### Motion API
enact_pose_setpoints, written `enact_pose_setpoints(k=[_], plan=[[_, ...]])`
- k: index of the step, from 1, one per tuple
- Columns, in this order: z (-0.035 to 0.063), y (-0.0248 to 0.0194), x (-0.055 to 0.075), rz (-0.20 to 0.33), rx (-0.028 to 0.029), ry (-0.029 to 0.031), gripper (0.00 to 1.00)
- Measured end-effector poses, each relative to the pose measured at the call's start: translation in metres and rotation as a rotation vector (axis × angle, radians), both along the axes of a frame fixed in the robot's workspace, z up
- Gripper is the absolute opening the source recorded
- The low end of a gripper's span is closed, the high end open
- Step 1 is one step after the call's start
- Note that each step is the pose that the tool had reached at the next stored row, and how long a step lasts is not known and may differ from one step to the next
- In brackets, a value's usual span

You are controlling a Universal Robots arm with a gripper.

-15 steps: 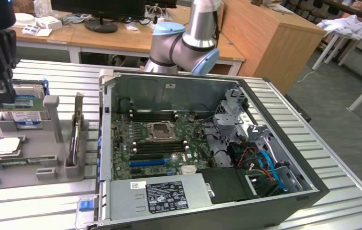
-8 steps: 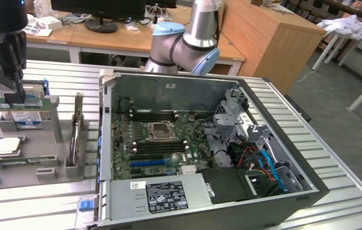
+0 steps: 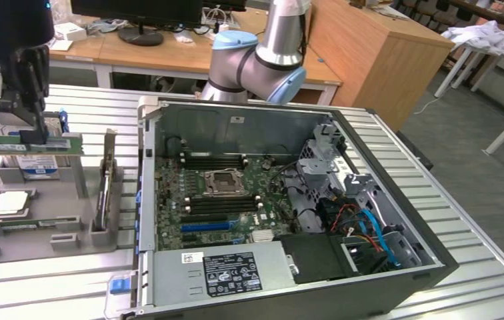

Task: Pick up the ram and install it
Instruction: 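Pick up the ram and move it above insertion slot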

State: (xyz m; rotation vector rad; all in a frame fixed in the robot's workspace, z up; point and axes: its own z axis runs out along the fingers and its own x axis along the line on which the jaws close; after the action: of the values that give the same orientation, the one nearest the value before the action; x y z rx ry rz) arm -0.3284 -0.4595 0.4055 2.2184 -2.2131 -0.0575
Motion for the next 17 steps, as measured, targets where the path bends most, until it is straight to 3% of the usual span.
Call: enact_pose_setpoints(k=[17], plan=[[0.0, 0.0, 0.026, 0.0, 0.0, 0.0, 0.12]])
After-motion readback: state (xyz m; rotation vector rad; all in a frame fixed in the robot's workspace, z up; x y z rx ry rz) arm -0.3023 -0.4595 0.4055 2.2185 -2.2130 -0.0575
